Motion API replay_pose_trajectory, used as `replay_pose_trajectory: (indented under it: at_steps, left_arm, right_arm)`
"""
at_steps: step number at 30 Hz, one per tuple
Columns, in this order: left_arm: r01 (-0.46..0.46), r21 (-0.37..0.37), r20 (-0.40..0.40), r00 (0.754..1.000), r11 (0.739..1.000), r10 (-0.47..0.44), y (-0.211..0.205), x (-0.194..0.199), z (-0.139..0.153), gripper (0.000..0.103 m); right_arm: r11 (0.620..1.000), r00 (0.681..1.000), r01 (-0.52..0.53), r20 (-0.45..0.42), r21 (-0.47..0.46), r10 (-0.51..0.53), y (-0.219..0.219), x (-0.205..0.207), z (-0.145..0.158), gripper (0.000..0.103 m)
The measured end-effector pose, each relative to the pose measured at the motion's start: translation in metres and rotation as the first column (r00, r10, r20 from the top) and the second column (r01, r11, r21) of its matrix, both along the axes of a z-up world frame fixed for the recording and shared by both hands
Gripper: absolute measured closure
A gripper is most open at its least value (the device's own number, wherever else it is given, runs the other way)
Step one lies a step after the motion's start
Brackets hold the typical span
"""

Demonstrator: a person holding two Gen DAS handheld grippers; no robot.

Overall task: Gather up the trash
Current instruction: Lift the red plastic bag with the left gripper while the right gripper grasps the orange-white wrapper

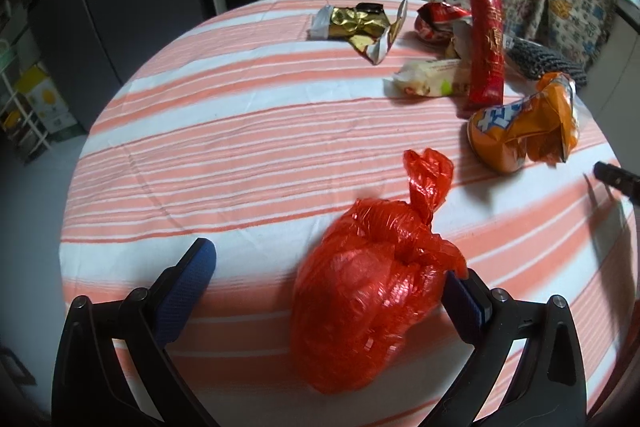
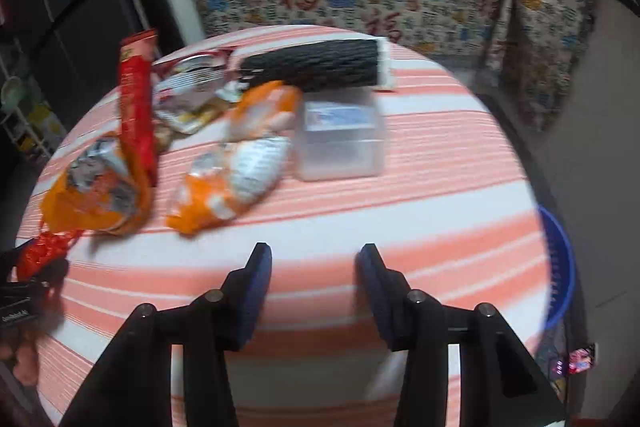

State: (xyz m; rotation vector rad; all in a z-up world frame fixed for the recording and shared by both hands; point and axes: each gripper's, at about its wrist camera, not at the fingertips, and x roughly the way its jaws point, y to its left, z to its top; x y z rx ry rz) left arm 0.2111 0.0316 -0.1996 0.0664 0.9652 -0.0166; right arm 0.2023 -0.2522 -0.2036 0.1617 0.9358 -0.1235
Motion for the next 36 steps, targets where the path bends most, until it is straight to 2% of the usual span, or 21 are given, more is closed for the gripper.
replay_pose_trajectory:
  at_steps: [1,3,4,6,8,10,12,14,15,16,19,20,21,23,25,28,29,31,32,34,36]
  left_arm:
    - [0.002,-0.005,-0.015,1.000,1.000,-0.002,0.002,0.000,0.001,0.000]
    - [0.010,-0.037,-0.015,1.000,0.999,-0.010,0.006,-0.002,0.006,0.000]
    - [0.017,-0.058,-0.004,1.000,0.998,-0.018,0.007,-0.005,0.008,0.000]
    - [0.031,-0.077,0.013,0.999,0.997,-0.030,0.007,-0.009,0.011,0.000]
    - [0.036,-0.067,0.015,0.999,0.997,-0.035,0.004,-0.010,0.009,0.000]
    - [0.041,-0.055,0.001,0.999,0.998,-0.041,0.002,-0.010,0.007,0.000]
    - [0.051,-0.054,-0.003,0.999,0.997,-0.052,0.004,-0.011,0.008,0.000]
    - [0.075,-0.069,0.000,0.997,0.995,-0.075,0.004,-0.013,0.012,0.000]
    - [0.099,-0.085,-0.004,0.995,0.991,-0.099,0.004,-0.013,0.013,0.000]
    - [0.117,-0.093,-0.005,0.993,0.989,-0.118,0.003,-0.013,0.015,0.000]
    - [0.160,-0.065,0.007,0.987,0.985,-0.160,-0.006,-0.014,0.017,0.000]
    - [0.166,-0.052,0.015,0.986,0.985,-0.165,-0.009,-0.014,0.017,0.000]
    - [0.167,-0.043,0.018,0.986,0.985,-0.166,-0.011,-0.014,0.015,0.001]
    - [0.163,-0.038,0.010,0.987,0.986,-0.163,-0.012,-0.014,0.010,0.001]
    - [0.160,-0.019,0.003,0.987,0.987,-0.160,-0.014,-0.017,0.006,0.003]
    - [0.161,-0.008,0.000,0.987,0.987,-0.161,-0.015,-0.022,0.004,0.003]
    - [0.166,-0.001,0.002,0.986,0.986,-0.166,-0.017,-0.023,0.003,0.003]
    - [0.179,-0.008,-0.003,0.984,0.984,-0.179,-0.020,-0.022,0.000,0.003]
    - [0.188,-0.008,0.006,0.982,0.982,-0.188,-0.023,-0.023,0.000,0.005]
    - [0.204,-0.018,0.013,0.979,0.979,-0.203,-0.026,-0.025,0.002,0.010]
    - [0.180,-0.025,0.016,0.984,0.983,-0.180,-0.021,-0.026,0.005,0.013]
  right_arm:
    - [1.000,1.000,0.004,0.008,0.018,-0.004,-0.004,-0.003,0.003,0.052]
    - [0.993,0.999,0.022,0.033,0.120,-0.026,-0.009,-0.006,0.009,0.039]
    - [0.980,0.998,0.026,0.058,0.195,-0.038,-0.006,-0.004,0.012,0.039]
    - [0.966,0.996,0.022,0.075,0.257,-0.043,0.003,0.011,0.014,0.039]
    - [0.960,0.995,0.039,0.082,0.279,-0.064,0.013,0.028,0.011,0.039]
    - [0.966,0.997,0.044,0.052,0.253,-0.058,0.023,0.047,0.000,0.040]
    - [0.972,0.999,0.000,0.037,0.235,-0.009,0.027,0.048,-0.002,0.046]
    - [0.977,0.996,-0.089,-0.002,0.193,0.091,0.025,0.044,0.007,0.052]
    - [0.977,0.990,-0.132,-0.033,0.166,0.140,0.020,0.040,0.013,0.052]
    - [0.978,0.984,-0.161,-0.054,0.134,0.170,0.015,0.035,0.019,0.052]
    - [0.981,0.980,-0.188,-0.076,-0.055,0.184,-0.002,0.021,0.042,0.052]
    - [0.982,0.982,-0.182,-0.065,-0.061,0.178,-0.006,0.018,0.046,0.051]
    - [0.986,0.987,-0.158,-0.048,-0.048,0.155,-0.011,0.015,0.049,0.039]
    - [0.994,0.995,-0.102,-0.016,0.042,0.102,-0.016,0.009,0.047,0.030]
    - [0.985,0.997,-0.075,0.027,0.156,0.071,-0.014,0.002,0.036,0.029]
    - [0.993,0.994,-0.089,0.073,0.077,0.083,-0.002,0.000,0.030,0.029]
    - [0.991,0.993,-0.091,0.083,0.101,0.083,-0.004,0.001,0.028,0.029]
    - [0.974,0.992,-0.122,0.064,0.190,0.111,-0.009,0.005,0.019,0.028]
    - [0.966,0.987,-0.155,0.067,0.205,0.144,-0.008,0.008,0.017,0.028]
    - [0.930,0.955,-0.294,0.105,0.221,0.277,0.004,0.007,0.017,0.030]
    - [0.872,0.914,-0.406,0.100,0.274,0.394,0.021,-0.001,0.015,0.030]
